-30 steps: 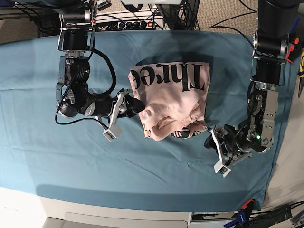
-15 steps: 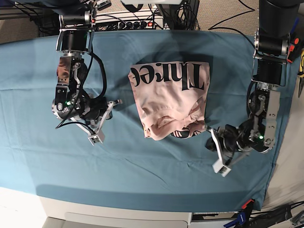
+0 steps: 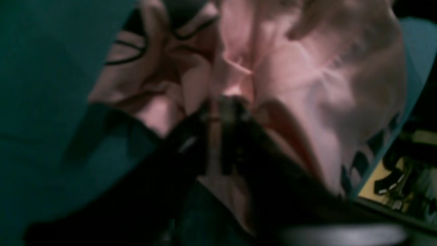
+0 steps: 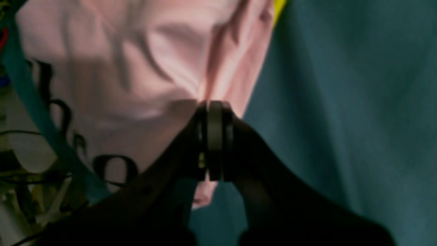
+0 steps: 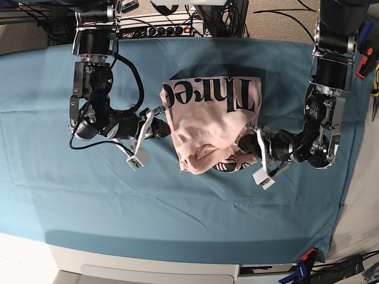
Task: Fold the T-shirt properly
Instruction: 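Tuck and press the shirt sides with both grippers to neaten the bundle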
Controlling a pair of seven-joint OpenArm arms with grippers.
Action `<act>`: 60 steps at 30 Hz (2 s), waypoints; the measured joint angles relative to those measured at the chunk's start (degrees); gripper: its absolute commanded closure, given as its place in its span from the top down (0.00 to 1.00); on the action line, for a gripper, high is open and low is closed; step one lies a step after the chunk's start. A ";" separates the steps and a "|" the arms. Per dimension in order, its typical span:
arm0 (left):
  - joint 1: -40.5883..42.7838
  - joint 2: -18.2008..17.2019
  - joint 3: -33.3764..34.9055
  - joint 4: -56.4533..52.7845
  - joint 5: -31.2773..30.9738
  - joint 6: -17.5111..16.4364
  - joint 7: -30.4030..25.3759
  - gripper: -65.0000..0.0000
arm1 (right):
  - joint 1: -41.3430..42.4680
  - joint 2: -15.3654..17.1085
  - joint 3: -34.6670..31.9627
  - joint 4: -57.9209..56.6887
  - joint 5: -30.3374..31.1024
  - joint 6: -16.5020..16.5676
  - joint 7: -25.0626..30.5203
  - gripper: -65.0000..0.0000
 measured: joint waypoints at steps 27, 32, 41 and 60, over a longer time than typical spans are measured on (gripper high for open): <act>-0.13 2.03 0.00 0.00 -0.85 0.17 -0.28 0.50 | -6.08 -1.09 -2.64 0.00 -1.73 3.41 0.17 0.00; -0.22 2.05 0.00 0.00 -2.16 -0.04 0.04 0.50 | -6.08 -1.09 -2.64 0.00 -1.86 3.41 0.17 0.00; 0.83 2.12 0.00 0.00 -0.44 -0.07 -0.11 0.50 | -6.08 -1.09 -2.64 0.00 -1.86 3.41 0.17 0.00; 1.92 4.76 6.34 0.04 25.88 4.79 -12.59 0.49 | -6.08 -1.09 -2.64 0.00 -1.88 3.41 0.17 0.00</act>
